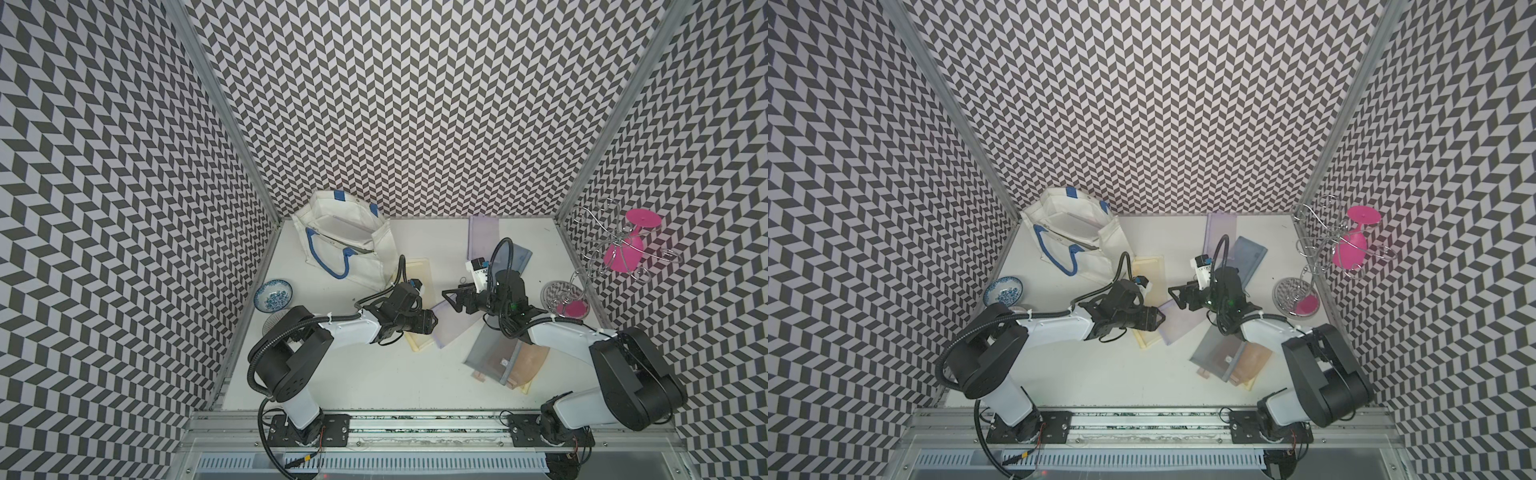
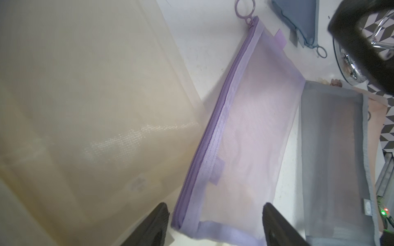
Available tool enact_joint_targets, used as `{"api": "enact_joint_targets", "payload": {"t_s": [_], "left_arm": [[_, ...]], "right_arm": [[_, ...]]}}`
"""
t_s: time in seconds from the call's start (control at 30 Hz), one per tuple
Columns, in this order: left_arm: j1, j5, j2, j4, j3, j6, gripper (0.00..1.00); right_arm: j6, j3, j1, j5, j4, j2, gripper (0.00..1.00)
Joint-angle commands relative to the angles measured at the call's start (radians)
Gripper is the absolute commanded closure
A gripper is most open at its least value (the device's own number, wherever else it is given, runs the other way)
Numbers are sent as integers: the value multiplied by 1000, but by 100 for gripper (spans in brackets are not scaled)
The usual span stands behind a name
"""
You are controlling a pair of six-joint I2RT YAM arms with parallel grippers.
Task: Put the pencil pouch into the canvas bag
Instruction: Pick up the pencil pouch.
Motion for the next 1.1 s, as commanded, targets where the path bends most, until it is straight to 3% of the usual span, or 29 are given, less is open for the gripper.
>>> {"api": "enact_joint_targets", "payload": {"t_s": [0.0,0.2,0.37,0.43,0.7,0.87,1.0,1.07], "left_arm": [[-4,12,25,57,33,-10,32],[1,25,61,86,41,-11,56],[3,62,35,109,28,-9,90],[5,62,-2,106,18,-4,99],[13,32,-240,-1,2,28,100],[83,18,-390,-98,7,40,100],[183,62,-499,-116,-9,34,100],[214,96,-536,-114,-2,40,100]], "right_arm": [[-14,19,4,9,27,-9,17],[-14,15,3,10,30,-20,18],[-12,10,4,8,40,-26,18],[-8,4,4,2,55,-36,18],[16,-92,2,16,180,-197,16],[89,-174,-17,-3,312,-304,14],[157,-208,-45,-95,410,-330,12],[258,-230,-93,-207,525,-309,12]]}}
